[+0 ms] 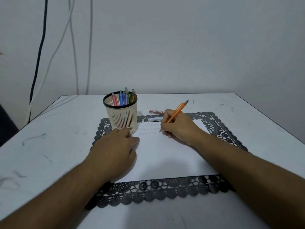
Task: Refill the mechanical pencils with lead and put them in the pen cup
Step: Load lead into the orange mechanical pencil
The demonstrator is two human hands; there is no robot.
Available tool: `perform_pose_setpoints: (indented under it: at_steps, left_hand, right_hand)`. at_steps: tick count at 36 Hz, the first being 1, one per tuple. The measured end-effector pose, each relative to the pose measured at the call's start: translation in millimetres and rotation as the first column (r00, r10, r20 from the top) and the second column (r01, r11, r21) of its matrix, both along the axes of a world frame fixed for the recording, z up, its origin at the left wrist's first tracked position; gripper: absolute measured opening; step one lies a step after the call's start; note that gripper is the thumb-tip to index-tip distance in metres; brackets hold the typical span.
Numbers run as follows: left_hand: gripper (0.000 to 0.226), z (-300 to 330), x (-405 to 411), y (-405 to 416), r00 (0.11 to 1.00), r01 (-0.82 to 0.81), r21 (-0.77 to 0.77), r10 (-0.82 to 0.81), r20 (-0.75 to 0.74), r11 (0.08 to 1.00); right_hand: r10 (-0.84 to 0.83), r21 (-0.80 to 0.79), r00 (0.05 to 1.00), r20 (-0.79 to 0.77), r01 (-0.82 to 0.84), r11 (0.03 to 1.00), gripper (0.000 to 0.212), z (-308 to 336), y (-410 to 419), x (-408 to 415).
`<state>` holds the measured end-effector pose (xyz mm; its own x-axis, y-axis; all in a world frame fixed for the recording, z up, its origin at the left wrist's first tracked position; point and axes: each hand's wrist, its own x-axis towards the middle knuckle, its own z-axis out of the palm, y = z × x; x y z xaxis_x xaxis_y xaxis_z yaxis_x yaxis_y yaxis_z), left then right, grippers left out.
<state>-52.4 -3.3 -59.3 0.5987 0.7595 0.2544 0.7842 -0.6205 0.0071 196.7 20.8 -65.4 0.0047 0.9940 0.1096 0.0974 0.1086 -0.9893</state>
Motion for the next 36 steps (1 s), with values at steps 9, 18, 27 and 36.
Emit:
perform_pose_setpoints:
  at_steps: [9, 18, 27, 36]
  left_hand:
    - [0.015, 1.9, 1.0, -2.1, 1.0, -0.008, -0.001, 0.008, -0.005, 1.0]
    - [0.021, 1.1, 1.1, -1.2, 1.0, 0.0, 0.014, 0.001, -0.017, 1.0]
    - [0.021, 1.0, 0.3, -1.5, 1.0, 0.002, 0.01, -0.002, -0.001, 1.0]
    - [0.009, 1.4, -0.2, -2.5, 1.0, 0.015, 0.014, -0.014, -0.007, 1.0]
  right_hand:
    - [0.013, 0.001, 1.0, -0.006, -0.013, 1.0, 0.027, 0.2, -0.4, -0.4]
    - [0.037, -0.006, 0.999, 0.007, -0.037, 0.999, 0.027, -0.7, 0.3, -0.4]
    - [0.008, 0.014, 0.999, 0.04, -0.009, 1.0, 0.025, -0.9, 1.6, -1.8]
    - [0.027, -0.001, 0.999, 0.04, -0.027, 1.0, 0.026, -0.8, -1.1, -0.3]
